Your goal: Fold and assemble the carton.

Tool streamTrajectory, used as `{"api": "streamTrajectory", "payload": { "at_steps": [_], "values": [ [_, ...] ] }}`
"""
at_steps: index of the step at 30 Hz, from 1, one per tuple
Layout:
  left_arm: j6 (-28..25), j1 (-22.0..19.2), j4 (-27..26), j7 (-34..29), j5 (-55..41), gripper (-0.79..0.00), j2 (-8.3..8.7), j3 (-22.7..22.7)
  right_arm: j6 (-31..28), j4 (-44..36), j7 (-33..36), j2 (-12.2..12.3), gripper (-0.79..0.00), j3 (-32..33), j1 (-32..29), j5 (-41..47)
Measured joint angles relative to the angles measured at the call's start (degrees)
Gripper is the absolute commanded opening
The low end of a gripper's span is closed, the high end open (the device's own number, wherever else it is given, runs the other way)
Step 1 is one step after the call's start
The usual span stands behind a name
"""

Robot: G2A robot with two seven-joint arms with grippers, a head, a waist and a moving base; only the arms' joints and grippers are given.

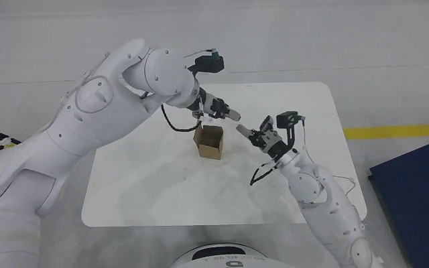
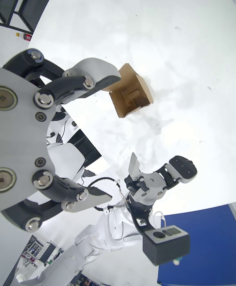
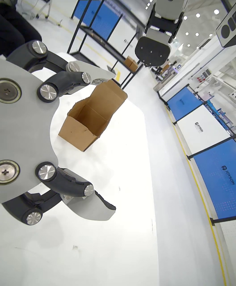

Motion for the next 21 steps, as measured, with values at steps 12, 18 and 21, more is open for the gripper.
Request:
{"api": "streamTrajectory", "payload": {
  "at_steps": [12,18,21],
  "values": [
    [9.1,21.9,-25.4,9.1,1.2,0.0,23.19,0.4,4.2,7.3,1.3,-1.7,0.0,-11.6,6.8,-17.0],
    [10.2,23.0,-24.8,10.2,-0.9,0.0,26.54,3.5,8.7,8.7,4.5,-2.5,0.0,-14.3,8.6,-20.6],
    [10.5,22.3,-23.0,10.6,-2.4,0.0,26.49,5.1,7.9,8.8,6.9,-2.5,0.0,-14.8,8.8,-21.2]
  ]
}}
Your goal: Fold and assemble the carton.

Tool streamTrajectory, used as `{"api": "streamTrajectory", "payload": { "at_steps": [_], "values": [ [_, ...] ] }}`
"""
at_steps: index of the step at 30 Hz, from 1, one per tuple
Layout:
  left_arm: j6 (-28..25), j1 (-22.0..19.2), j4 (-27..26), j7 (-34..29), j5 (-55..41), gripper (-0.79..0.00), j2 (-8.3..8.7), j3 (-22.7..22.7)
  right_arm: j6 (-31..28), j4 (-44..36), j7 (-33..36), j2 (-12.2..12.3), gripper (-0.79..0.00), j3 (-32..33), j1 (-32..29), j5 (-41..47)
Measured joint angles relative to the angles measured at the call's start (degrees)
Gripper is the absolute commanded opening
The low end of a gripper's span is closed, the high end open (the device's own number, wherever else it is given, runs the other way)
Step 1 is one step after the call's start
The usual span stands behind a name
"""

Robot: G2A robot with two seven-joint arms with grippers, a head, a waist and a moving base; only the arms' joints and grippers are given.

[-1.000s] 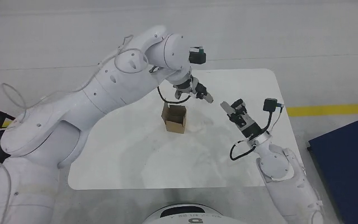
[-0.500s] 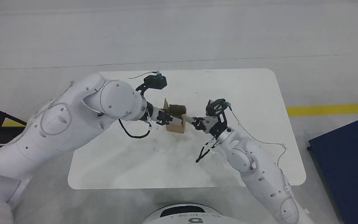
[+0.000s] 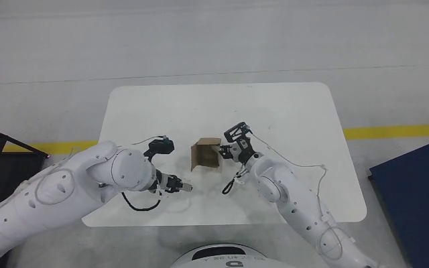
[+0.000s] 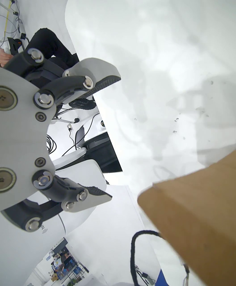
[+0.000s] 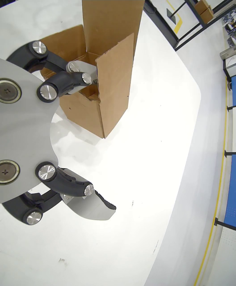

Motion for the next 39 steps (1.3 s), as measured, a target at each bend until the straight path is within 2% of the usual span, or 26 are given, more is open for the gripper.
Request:
{"api": "streamTrajectory", "payload": {
  "at_steps": [6,9,16,19,24,26,29,30,33,36,38,39],
  "values": [
    [1.2,-2.7,4.0,1.2,-3.0,-0.028,-2.02,3.4,-4.3,-3.2,0.2,0.4,0.0,1.5,-1.9,2.3],
    [2.1,-4.1,6.4,2.1,-5.1,-0.018,-3.24,4.4,-4.3,-3.2,0.5,0.6,0.0,2.2,-2.4,2.0],
    [4.0,-5.9,11.8,4.0,-9.2,-0.068,-5.96,6.3,-7.6,-2.5,4.2,0.6,0.0,1.5,-1.5,2.3],
    [5.3,-6.0,14.2,5.3,-11.3,-0.074,-7.23,6.3,-12.8,-2.6,6.2,0.9,0.0,1.3,-1.4,3.5],
    [8.1,-5.8,18.2,8.4,-15.0,-0.031,-9.16,5.6,-21.8,-3.2,8.7,1.6,-0.031,0.8,-1.8,1.2],
    [8.6,-5.7,19.3,9.9,-16.4,-0.025,-9.8,4.9,-24.1,-3.7,8.8,1.9,-0.003,0.8,-2.1,1.0],
    [8.4,-5.2,20.6,12.3,-19.1,-0.077,-10.64,3.7,-25.7,-4.5,7.2,2.3,0.0,2.4,-2.8,2.4],
    [8.2,-5.1,21.0,13.0,-20.0,-0.12,-10.91,3.3,-25.8,-4.7,6.6,2.4,0.0,3.1,-3.2,2.8],
    [5.5,-4.2,23.3,14.0,-25.5,-0.175,-12.0,1.9,-25.4,-5.6,4.8,2.9,0.0,5.6,-4.6,3.8],
    [5.3,-4.6,25.5,15.1,-26.3,-0.237,-13.23,1.9,-25.0,-6.6,3.4,3.3,0.0,7.4,-6.0,4.2],
    [7.0,-5.5,27.4,16.4,-25.8,-0.416,-14.1,1.9,-24.7,-7.2,2.7,3.5,0.0,8.4,-6.9,4.3],
    [8.1,-6.0,28.3,17.0,-25.8,-0.431,-14.46,1.8,-24.5,-7.4,2.4,3.5,0.0,8.8,-7.2,4.4]
  ]
}}
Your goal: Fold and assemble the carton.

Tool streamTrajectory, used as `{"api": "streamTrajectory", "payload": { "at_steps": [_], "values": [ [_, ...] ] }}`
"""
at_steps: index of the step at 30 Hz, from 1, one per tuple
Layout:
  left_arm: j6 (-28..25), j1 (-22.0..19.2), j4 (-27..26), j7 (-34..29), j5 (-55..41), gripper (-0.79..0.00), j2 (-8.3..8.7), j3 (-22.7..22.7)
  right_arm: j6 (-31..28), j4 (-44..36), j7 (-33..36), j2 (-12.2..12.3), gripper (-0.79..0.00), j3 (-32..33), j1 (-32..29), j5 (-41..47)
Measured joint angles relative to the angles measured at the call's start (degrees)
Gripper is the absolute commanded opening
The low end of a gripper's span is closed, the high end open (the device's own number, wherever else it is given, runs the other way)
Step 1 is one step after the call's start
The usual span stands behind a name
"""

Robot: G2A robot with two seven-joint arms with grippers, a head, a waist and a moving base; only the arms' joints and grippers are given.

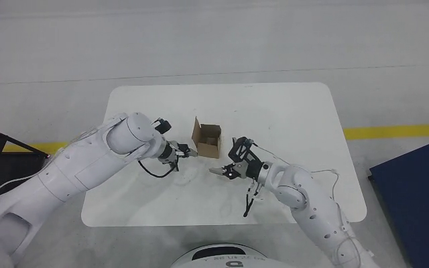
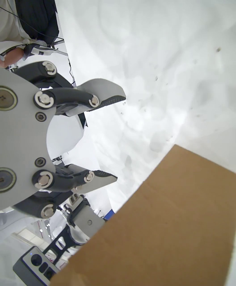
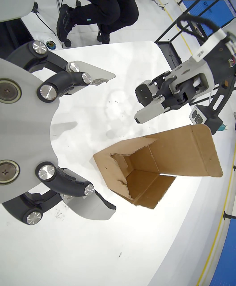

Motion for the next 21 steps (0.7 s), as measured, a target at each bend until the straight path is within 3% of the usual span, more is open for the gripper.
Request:
{"api": "streamTrajectory", "payload": {
  "at_steps": [5,9,12,14,17,21],
  "values": [
    [3.5,-2.0,3.6,2.5,-2.2,-0.434,-1.9,-1.4,0.8,-1.0,-1.3,0.3,0.0,1.5,-1.3,0.4],
    [3.2,-2.3,4.8,4.6,-5.7,-0.403,-3.42,-2.7,2.3,-1.1,-2.4,0.3,0.0,1.6,-1.4,0.6],
    [3.1,-2.1,5.9,6.6,-8.0,-0.296,-4.59,-3.1,5.7,-0.1,-5.4,-0.1,0.0,1.4,-0.4,1.9],
    [3.8,-2.1,6.8,8.0,-9.0,-0.265,-5.39,-3.2,10.0,2.2,-7.0,-0.7,0.0,0.5,1.3,1.6],
    [4.4,-2.6,8.3,9.7,-9.2,-0.256,-6.57,-2.9,16.9,4.9,-8.7,-1.6,0.0,-1.8,3.7,0.3],
    [4.4,-3.7,10.9,10.3,-9.6,-0.354,-8.36,-2.1,18.9,5.8,-9.8,-2.0,0.0,-2.9,4.6,0.2]
  ]
}}
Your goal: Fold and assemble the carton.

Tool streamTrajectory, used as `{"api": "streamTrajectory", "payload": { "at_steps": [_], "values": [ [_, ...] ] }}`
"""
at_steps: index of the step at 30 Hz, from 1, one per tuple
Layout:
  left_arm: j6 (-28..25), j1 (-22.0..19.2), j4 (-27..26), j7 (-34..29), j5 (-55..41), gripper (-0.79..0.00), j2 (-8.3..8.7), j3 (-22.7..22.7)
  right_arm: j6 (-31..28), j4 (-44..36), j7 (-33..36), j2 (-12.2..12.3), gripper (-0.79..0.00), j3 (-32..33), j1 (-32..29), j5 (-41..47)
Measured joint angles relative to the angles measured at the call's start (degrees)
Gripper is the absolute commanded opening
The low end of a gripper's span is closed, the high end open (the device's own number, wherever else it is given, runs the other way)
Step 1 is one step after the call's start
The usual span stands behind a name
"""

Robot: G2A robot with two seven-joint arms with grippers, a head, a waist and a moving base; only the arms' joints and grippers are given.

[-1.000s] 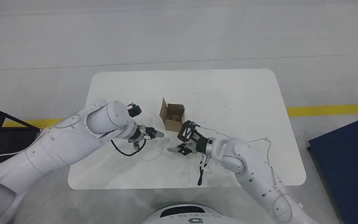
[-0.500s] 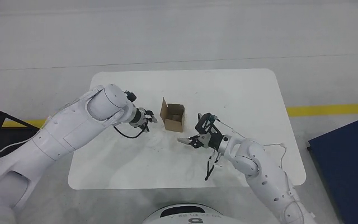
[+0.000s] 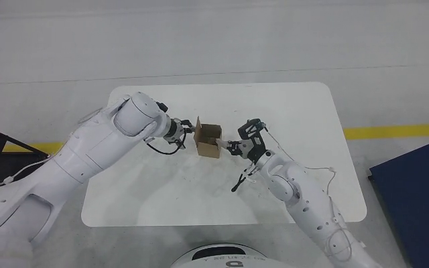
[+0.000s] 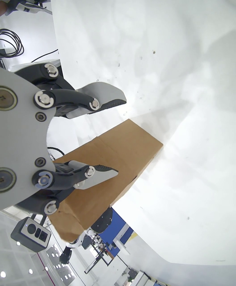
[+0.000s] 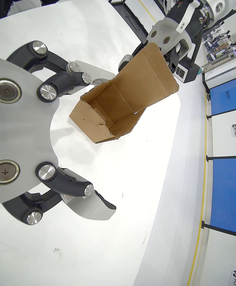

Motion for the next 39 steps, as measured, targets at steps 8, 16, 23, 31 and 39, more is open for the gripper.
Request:
{"api": "streamTrajectory", "payload": {
  "at_steps": [8,16,23,31,39],
  "values": [
    [-1.9,-4.7,6.2,-3.6,1.7,-0.326,-5.85,5.2,0.9,-3.2,-2.4,0.9,0.0,5.2,-4.5,-1.0],
    [-6.3,-10.6,14.9,-10.2,4.9,-0.262,-14.05,11.2,1.3,-5.1,-1.7,1.7,0.0,9.8,-8.3,-4.2],
    [-13.9,-12.5,23.7,-14.7,2.7,-0.249,-21.29,12.5,3.0,-2.9,1.5,1.5,-0.099,8.5,-6.5,-7.5],
    [-18.0,-13.4,32.7,-19.7,3.4,-0.089,-21.45,10.4,4.3,-2.2,5.5,1.1,-0.499,7.1,-4.9,-7.7],
    [-18.6,-9.8,25.0,-20.3,5.1,-0.074,-14.97,4.5,4.9,-4.4,6.5,1.1,-0.65,7.1,-6.1,-7.3]
  ]
}}
